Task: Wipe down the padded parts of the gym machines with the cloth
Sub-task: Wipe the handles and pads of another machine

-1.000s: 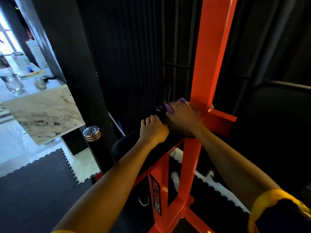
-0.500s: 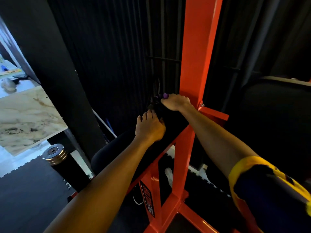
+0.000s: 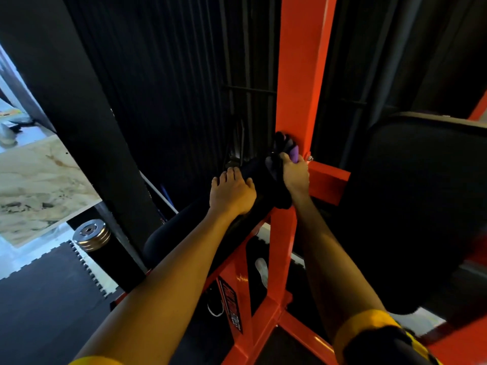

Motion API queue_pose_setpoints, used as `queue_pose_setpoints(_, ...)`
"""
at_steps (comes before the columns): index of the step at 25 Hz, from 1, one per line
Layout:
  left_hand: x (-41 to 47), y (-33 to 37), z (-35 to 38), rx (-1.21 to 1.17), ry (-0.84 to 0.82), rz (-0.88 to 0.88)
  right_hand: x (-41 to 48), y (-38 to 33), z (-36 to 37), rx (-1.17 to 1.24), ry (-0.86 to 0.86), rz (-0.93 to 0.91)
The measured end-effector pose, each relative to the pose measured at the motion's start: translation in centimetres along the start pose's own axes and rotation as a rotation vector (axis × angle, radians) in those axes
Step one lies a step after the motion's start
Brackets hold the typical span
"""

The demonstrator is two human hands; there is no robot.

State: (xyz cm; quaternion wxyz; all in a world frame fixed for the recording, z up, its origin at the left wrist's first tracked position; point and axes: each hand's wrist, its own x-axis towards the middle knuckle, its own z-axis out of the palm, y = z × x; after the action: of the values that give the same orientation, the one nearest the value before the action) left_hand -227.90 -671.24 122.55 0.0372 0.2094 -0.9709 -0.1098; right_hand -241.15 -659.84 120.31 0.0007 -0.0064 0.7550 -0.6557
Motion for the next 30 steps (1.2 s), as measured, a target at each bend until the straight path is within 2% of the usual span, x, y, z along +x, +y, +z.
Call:
queue_pose_setpoints(3,0.1,0.0,0.2,0.018,0.021,-0.015,-3.3,2.6,1.5,0.253,0.066,-0.096)
queue_pose_setpoints(5,0.0,0.0,0.3,0.013,0.007,-0.011,-6.6,4.7,2.6,0.333,0.099,-0.115)
queue_pose_setpoints(9,0.2,-0.2,0.0,-0.001,-0.014,-0.007,-13.5,6.2,3.3,0.495,0.014,-0.157)
queue_pose_setpoints(11,0.1,-0.2,0.1,-0.001,-0.03,-0.003,-11.3,5.4,2.5,0.443,0.029,-0.2)
queue_pose_setpoints(14,0.0,-0.2,-0.1,-0.013,-0.031,0.002,-3.8,4.5,1.5,0.336,0.022,-0.15)
queue_pose_setpoints(16,0.1,-0.4,0.0,0.005,-0.024,0.009,-2.0,3.8,0.9,0.353,-0.003,-0.113)
queue_pose_setpoints(18,0.0,-0.3,-0.1,-0.008,-0.043,0.011,-2.9,3.8,1.4,0.382,-0.002,-0.102)
queue_pose_setpoints(21,0.1,-0.3,0.3,0.014,-0.008,0.013,-8.9,3.0,2.2,0.282,0.022,-0.071)
queue_pose_setpoints(24,0.1,-0.4,0.1,-0.003,-0.028,0.026,-12.8,3.7,2.4,0.256,0.032,-0.135)
queue_pose_setpoints(27,0.0,-0.5,0.1,-0.008,-0.019,0.023,-10.4,3.5,1.6,0.145,-0.014,-0.228)
queue_pose_setpoints(29,0.0,-0.5,0.0,-0.028,-0.046,0.034,-4.6,4.8,2.1,0.145,-0.016,-0.259)
queue_pose_setpoints(30,-0.1,-0.5,0.1,-0.033,-0.05,0.042,-5.3,2.2,1.6,0.124,-0.012,-0.273)
